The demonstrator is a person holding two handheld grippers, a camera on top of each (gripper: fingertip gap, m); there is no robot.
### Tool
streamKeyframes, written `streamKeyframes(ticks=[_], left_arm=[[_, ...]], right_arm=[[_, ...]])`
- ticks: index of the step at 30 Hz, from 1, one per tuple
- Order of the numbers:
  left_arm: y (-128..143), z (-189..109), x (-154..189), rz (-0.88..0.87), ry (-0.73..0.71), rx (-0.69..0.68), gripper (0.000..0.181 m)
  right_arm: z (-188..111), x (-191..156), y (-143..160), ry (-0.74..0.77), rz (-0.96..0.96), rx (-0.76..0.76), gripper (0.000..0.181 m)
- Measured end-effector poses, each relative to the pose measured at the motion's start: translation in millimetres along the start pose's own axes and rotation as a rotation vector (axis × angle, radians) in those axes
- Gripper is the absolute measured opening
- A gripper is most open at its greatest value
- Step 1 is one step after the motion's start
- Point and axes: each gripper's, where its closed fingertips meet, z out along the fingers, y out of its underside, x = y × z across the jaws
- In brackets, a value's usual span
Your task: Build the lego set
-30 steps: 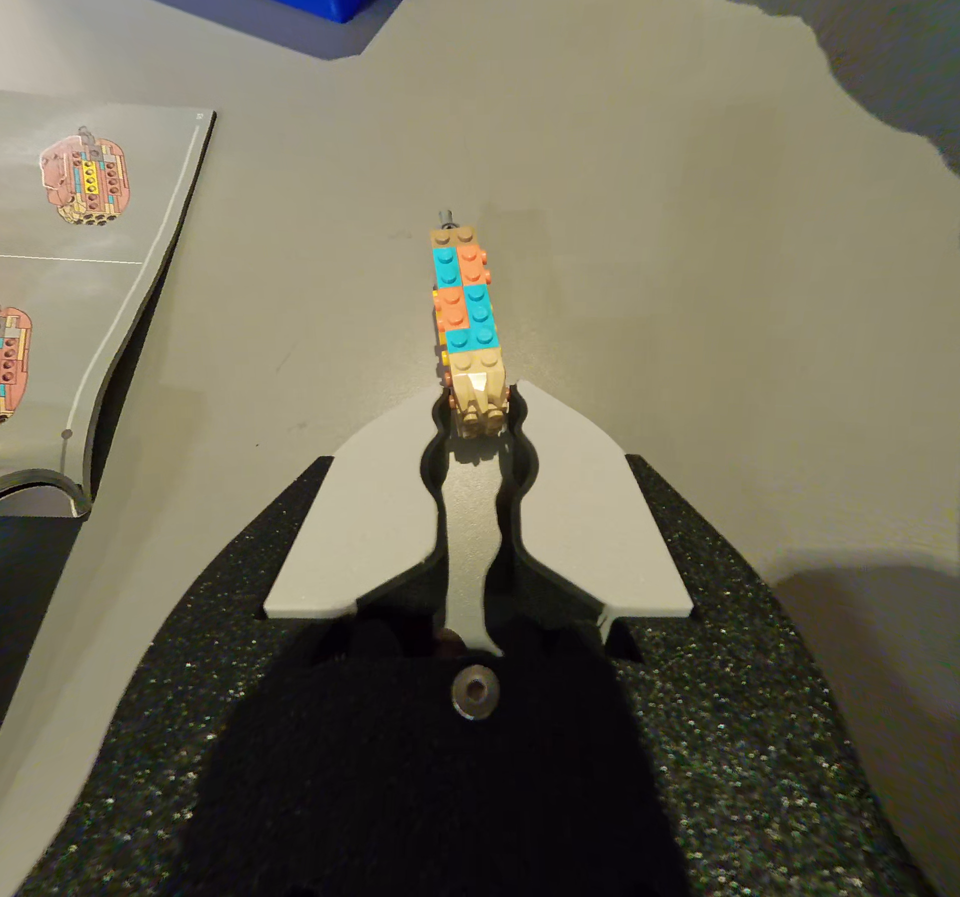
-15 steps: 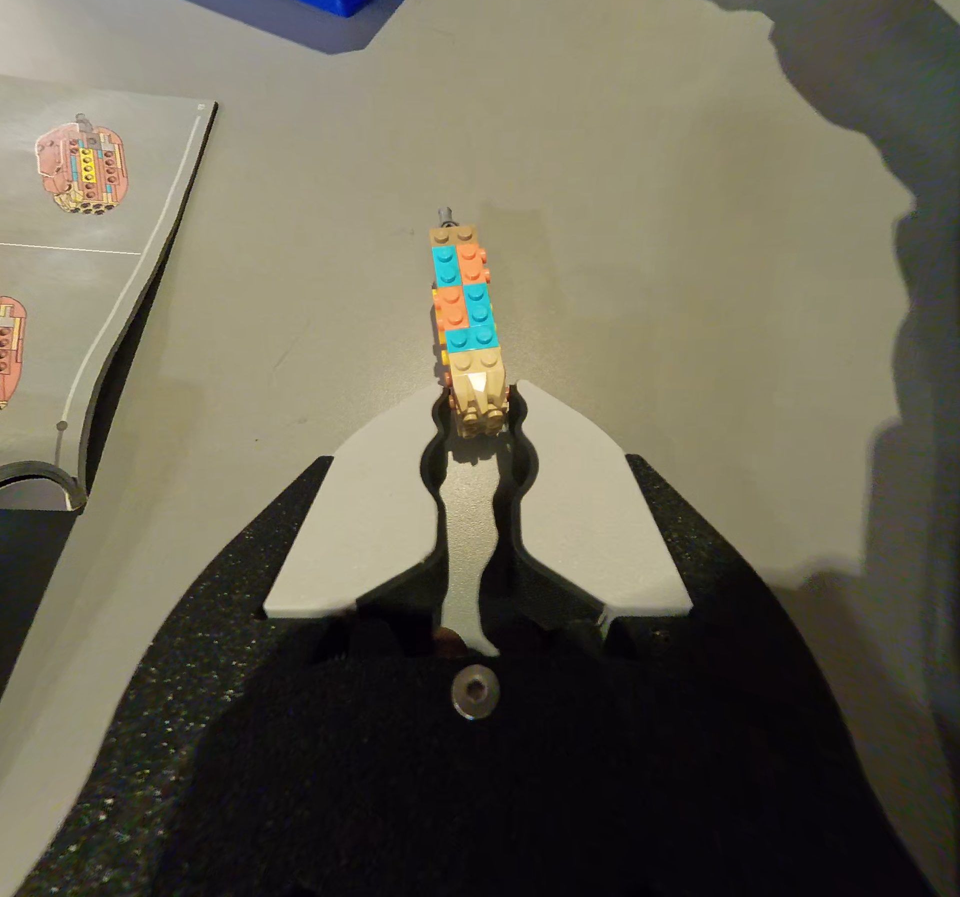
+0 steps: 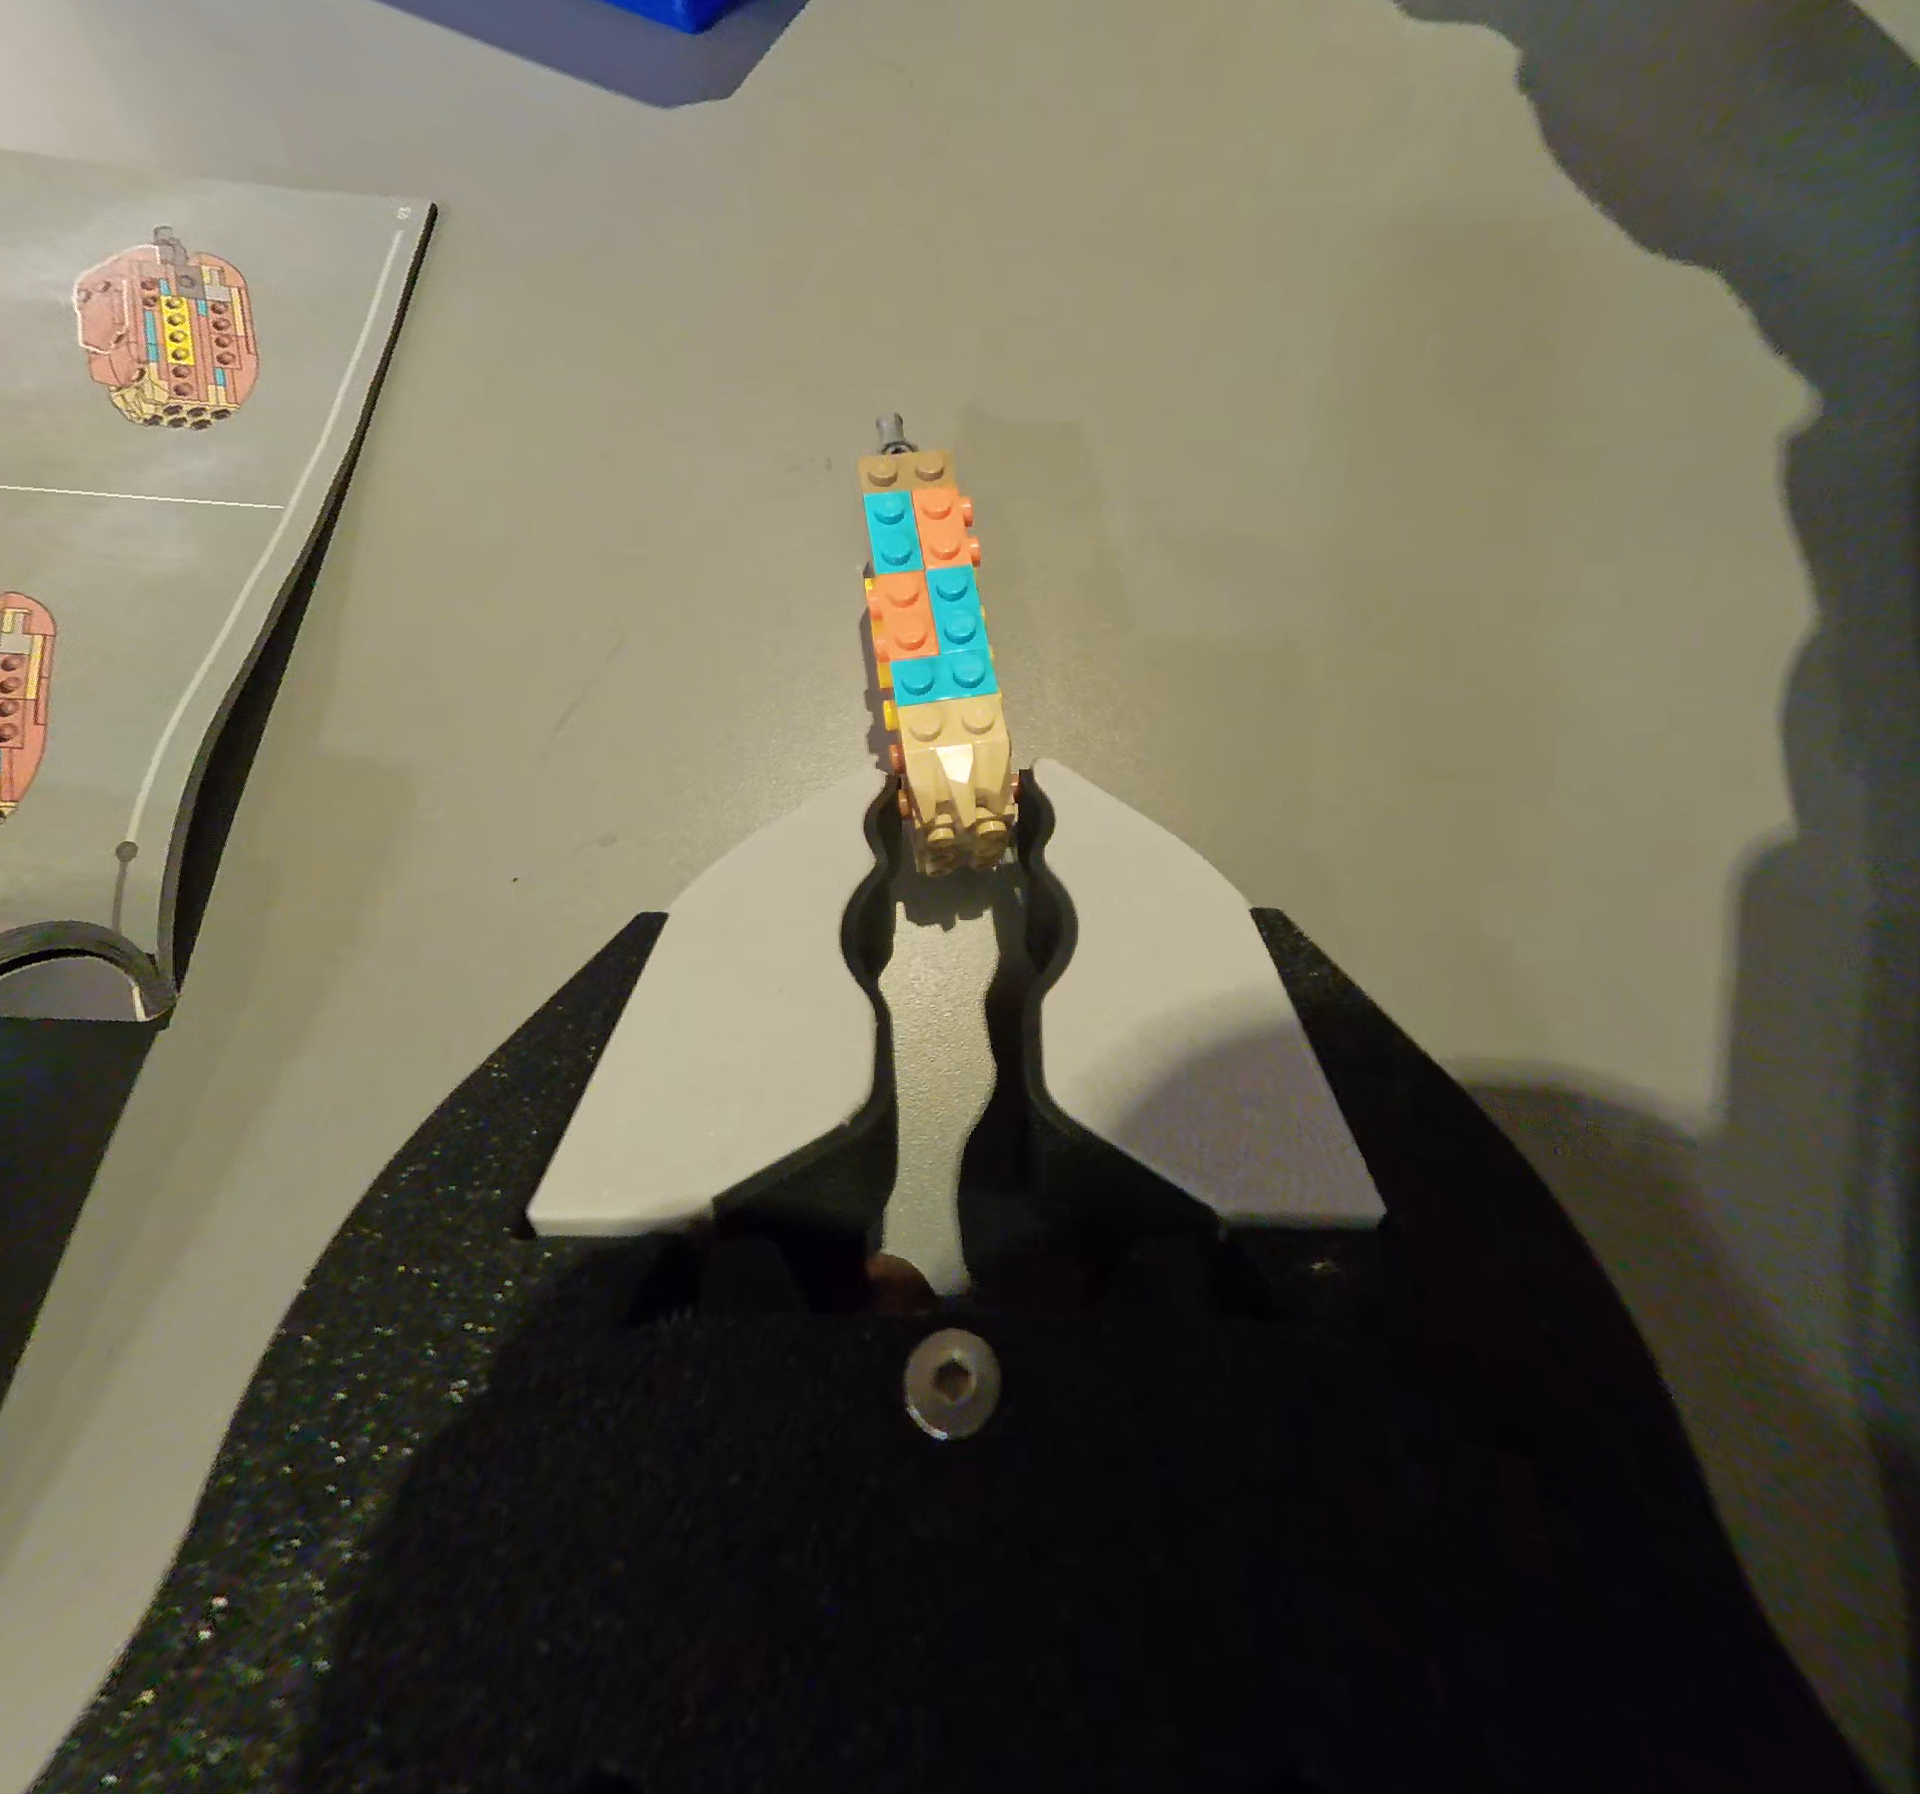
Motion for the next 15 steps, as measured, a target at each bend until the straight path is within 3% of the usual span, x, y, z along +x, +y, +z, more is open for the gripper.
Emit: streamKeyframes(ticks=[15], left_arm=[[0, 0, -1, -0.017, 0.010, -0.003, 0.021]], right_arm=[[45, 42, -1, -0.046, 0.251, -0.019, 0.020]])
